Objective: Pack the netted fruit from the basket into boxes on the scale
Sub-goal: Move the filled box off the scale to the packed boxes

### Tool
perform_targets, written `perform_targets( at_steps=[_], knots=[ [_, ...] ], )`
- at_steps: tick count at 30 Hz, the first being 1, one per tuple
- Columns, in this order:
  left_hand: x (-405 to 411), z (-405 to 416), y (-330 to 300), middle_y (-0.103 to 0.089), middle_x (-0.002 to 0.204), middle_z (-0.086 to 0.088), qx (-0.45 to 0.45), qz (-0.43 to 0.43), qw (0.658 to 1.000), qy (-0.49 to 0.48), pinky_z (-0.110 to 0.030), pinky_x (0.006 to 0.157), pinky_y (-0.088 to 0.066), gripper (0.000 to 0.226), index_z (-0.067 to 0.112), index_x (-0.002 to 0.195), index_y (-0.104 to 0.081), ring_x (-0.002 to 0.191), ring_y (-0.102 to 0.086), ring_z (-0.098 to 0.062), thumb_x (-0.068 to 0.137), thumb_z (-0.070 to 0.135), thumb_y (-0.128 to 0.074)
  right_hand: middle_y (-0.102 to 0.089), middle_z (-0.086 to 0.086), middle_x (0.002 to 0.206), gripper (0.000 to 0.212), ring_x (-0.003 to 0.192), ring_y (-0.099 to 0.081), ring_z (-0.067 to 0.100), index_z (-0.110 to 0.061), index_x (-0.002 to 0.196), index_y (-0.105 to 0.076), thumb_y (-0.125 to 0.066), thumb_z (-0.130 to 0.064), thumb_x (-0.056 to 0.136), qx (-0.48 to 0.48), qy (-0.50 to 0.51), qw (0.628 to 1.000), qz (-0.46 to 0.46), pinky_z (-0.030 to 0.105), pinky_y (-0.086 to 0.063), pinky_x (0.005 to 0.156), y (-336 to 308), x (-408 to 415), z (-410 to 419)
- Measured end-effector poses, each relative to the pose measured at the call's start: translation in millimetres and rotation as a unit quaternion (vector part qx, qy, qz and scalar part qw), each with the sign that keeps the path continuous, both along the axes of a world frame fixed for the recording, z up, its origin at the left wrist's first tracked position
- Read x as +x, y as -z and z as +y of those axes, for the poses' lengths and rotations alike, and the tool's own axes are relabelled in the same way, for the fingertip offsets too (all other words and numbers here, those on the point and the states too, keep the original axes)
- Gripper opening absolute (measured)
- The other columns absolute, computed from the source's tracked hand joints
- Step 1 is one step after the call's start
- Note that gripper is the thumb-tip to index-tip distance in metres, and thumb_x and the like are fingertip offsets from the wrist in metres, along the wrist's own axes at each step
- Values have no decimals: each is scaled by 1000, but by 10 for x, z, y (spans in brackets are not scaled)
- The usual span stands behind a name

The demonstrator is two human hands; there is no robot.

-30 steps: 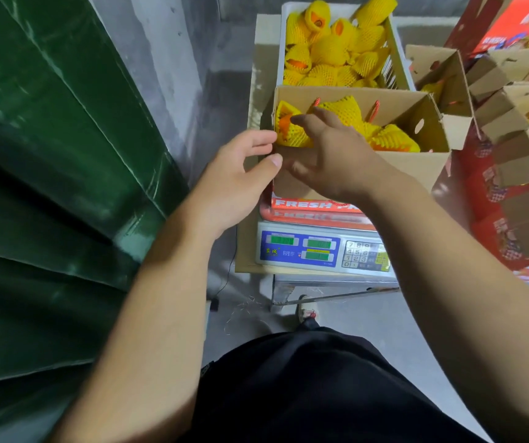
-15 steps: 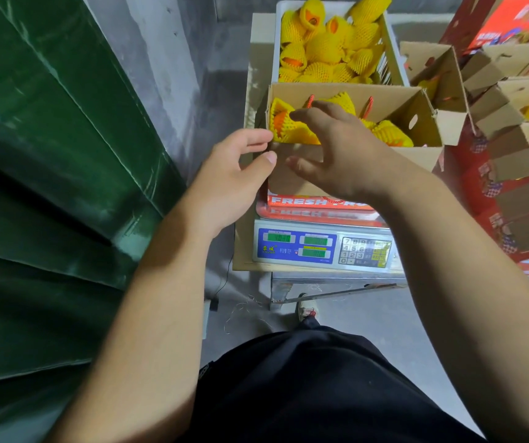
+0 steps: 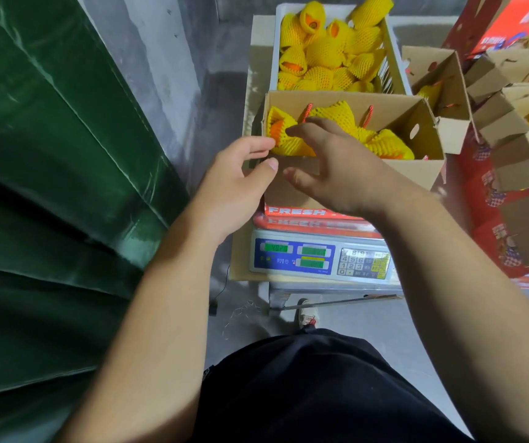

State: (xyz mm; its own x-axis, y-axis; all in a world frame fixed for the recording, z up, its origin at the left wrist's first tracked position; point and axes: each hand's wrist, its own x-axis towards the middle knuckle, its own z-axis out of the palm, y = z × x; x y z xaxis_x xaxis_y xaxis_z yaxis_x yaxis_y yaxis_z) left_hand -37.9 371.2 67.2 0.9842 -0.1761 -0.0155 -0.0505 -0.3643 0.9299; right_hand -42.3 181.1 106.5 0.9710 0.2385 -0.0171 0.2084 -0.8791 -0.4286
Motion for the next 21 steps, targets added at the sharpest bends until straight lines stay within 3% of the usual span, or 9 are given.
perform_targets(
  at_steps=[4,6,8,11,13,15,18,20,21],
  knots=[
    [131,-126,45,-67,130,24,-18,21,999,-35,-39,111,-49,27,49,122,-63,124,-61,-1,100,34,-62,-35,8,164,61,152,-31,23,-21,153,-47,-67,-39,98,95,23,995,8,38,-34,121,32,36,-229],
    [231,-184,85,-64,127,29,-18,26,998,-58,-35,108,-48,29,48,124,-61,122,-59,4,102,29,-63,-31,7,166,60,156,-24,21,-23,152,-47,-68,-38,98,149,85,985,-15,36,-27,124,26,120,-529],
    [347,-250,133,-56,128,35,-23,34,994,-99,-30,102,-46,35,52,127,-56,120,-55,8,101,31,-65,-36,8,163,63,151,-33,25,-20,154,-42,-67,-35,99,176,188,965,-42,45,-31,123,24,263,-975],
    [554,-353,206,-46,153,16,-10,71,987,-147,-38,106,-40,59,44,153,-41,134,-47,-7,101,35,-66,-45,13,156,65,136,-51,33,-15,156,-35,-61,-38,101,166,329,929,44,46,-48,105,60,419,-1545],
    [709,-431,226,-53,154,10,-2,106,987,-122,-47,113,-44,59,38,157,-41,136,-53,-13,103,34,-64,-59,18,139,48,118,-60,34,-13,142,-47,-61,-34,101,152,313,930,120,38,-47,92,202,458,-1669],
    [823,-468,239,-68,133,16,54,113,989,-78,-48,102,-53,47,44,147,-50,122,-64,-13,103,34,-64,-66,6,121,36,101,-61,24,-17,132,-54,-63,-24,98,182,274,937,115,34,-47,84,385,464,-1666],
    [926,-385,209,-70,107,21,174,138,974,-42,-41,80,-57,27,59,116,-58,103,-68,-13,102,36,-63,-61,-6,102,28,91,-56,19,-20,122,-60,-60,-15,95,177,273,942,77,29,-42,80,536,515,-1737],
    [938,-350,179,-72,101,8,214,167,962,-24,-52,81,-61,19,51,106,-61,95,-71,-23,105,32,-55,-61,-4,82,13,79,-56,23,-21,90,-62,-56,-9,93,167,282,938,112,29,-41,67,549,559,-1828],
    [924,-353,153,-72,99,1,234,168,957,-25,-57,82,-61,16,43,106,-61,93,-71,-27,106,31,-51,-57,-1,75,19,76,-54,26,-20,79,-56,-53,-6,91,162,283,937,128,30,-40,65,541,577,-1862]
  ],
)
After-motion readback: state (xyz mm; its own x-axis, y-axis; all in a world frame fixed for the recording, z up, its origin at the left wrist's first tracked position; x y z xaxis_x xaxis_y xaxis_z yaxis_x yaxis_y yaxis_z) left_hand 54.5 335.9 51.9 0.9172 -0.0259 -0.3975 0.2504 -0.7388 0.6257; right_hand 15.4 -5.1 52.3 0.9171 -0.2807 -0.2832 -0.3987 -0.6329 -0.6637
